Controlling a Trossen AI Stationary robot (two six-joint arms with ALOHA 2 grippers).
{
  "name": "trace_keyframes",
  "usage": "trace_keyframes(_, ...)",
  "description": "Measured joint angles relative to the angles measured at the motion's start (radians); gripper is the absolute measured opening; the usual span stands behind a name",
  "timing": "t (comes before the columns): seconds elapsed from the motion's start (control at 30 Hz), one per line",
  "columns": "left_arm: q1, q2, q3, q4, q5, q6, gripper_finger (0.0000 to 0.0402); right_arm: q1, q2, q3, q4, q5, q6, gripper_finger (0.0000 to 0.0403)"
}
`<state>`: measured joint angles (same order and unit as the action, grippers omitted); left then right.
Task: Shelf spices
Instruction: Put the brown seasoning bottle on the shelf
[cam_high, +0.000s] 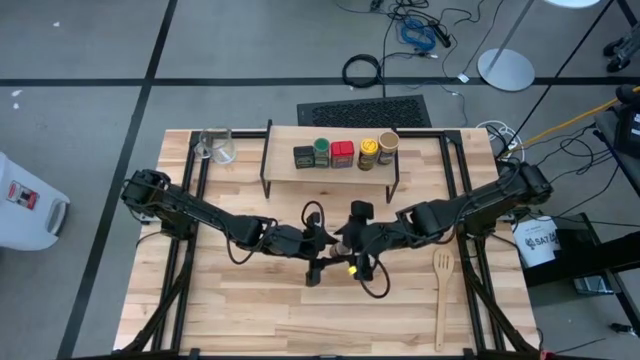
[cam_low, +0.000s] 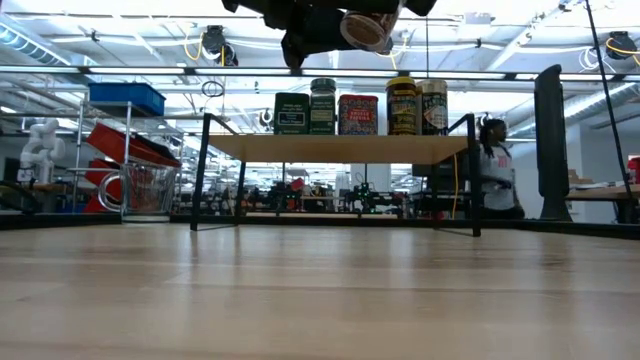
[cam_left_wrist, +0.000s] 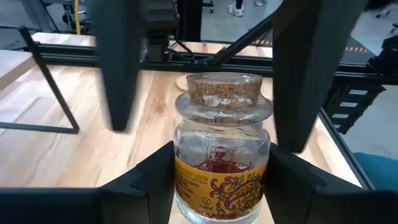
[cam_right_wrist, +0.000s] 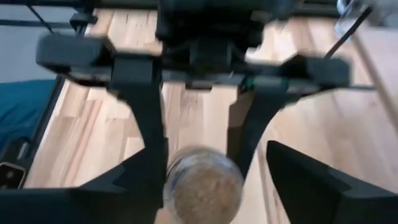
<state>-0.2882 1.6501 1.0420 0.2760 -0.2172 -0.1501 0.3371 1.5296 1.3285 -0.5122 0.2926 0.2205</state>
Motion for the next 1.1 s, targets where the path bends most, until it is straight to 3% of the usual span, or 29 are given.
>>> trace_keyframes(0.17,-0.003,-0.014,0.000,0.006,0.007,0.000,0.0200,0.020,-0.044,0.000,0.039,0.043,-0.053,0.0288)
trace_keyframes(0.3,-0.015,-0.076,0.000,0.014,0.006,0.011,0.0200,0.070,-0.105,-0.001,0.071,0.091,-0.104,0.0291)
trace_keyframes(0.47,-0.049,-0.164,0.000,0.058,0.006,0.072,0.0200,0.165,-0.152,-0.001,0.239,0.235,-0.231,0.0287)
trace_keyframes(0.6,-0.077,-0.201,0.000,0.149,0.006,0.144,0.0200,0.211,-0.151,-0.001,0.351,0.231,-0.311,0.0288)
trace_keyframes(0.87,-0.088,-0.207,0.000,0.229,0.004,0.262,0.0200,0.202,-0.128,0.000,0.444,0.233,-0.314,0.0290)
trace_keyframes(1.1,-0.086,-0.207,0.000,0.278,0.004,0.269,0.0200,0.169,-0.092,0.000,0.473,0.228,-0.318,0.0290)
